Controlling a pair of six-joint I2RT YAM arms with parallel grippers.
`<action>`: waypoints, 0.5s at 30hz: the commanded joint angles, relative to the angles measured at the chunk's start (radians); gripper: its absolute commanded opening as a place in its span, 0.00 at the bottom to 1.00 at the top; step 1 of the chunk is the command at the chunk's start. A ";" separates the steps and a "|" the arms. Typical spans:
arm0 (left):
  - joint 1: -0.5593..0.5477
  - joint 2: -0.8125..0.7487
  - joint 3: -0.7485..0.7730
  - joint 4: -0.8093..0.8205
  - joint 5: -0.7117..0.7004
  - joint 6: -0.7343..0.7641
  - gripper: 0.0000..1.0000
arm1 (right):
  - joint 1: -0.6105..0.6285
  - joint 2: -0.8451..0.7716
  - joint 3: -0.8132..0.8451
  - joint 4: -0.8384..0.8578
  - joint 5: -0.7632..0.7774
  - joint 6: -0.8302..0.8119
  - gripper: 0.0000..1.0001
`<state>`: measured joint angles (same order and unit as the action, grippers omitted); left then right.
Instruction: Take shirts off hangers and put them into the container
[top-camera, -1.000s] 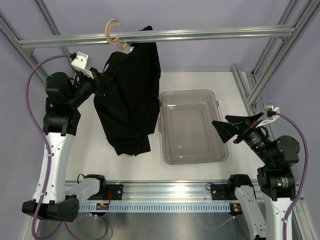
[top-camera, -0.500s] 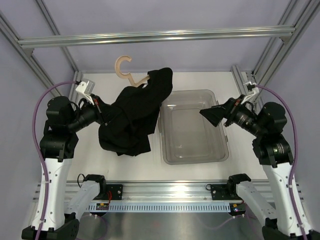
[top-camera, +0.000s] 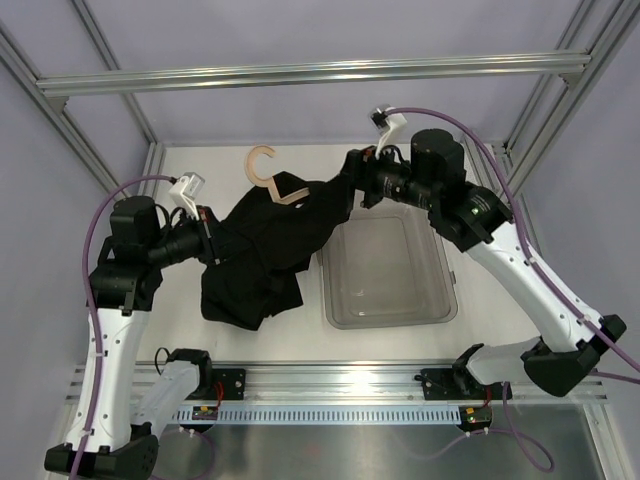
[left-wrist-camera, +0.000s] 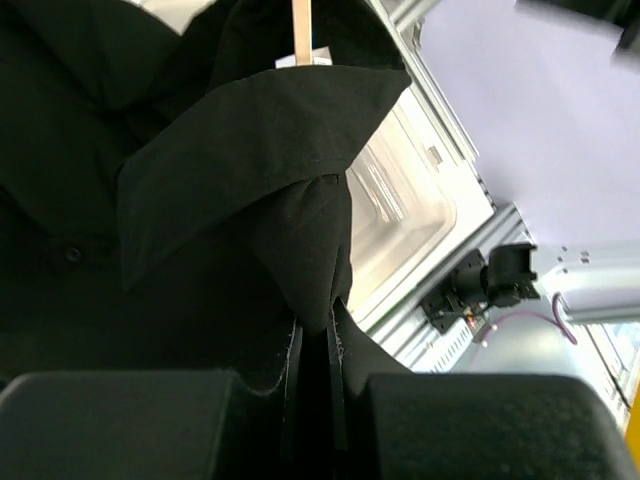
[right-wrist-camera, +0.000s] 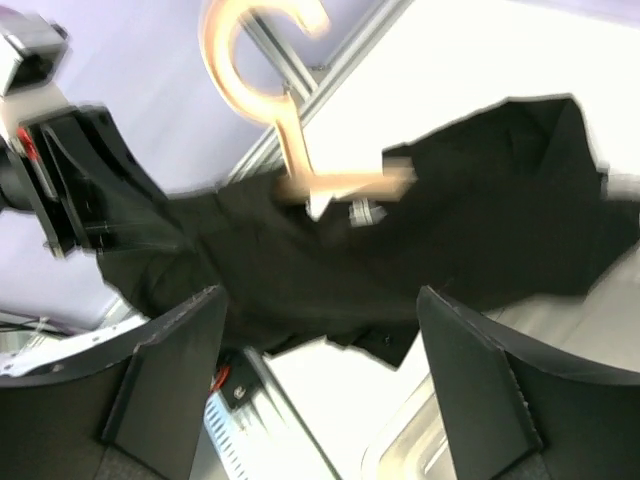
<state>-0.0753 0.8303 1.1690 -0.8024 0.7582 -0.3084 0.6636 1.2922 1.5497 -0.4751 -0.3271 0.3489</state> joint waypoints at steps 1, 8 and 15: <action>-0.003 -0.030 -0.014 0.017 0.085 -0.018 0.00 | 0.059 0.061 0.142 -0.028 0.072 -0.102 0.84; -0.006 -0.062 -0.034 0.026 0.139 -0.049 0.00 | 0.134 0.222 0.302 -0.069 0.120 -0.166 0.83; -0.006 -0.103 -0.008 0.040 0.059 -0.072 0.00 | 0.232 0.263 0.296 -0.066 0.275 -0.142 0.80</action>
<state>-0.0769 0.7513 1.1297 -0.8150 0.8074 -0.3408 0.8467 1.5543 1.8194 -0.5331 -0.1642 0.2203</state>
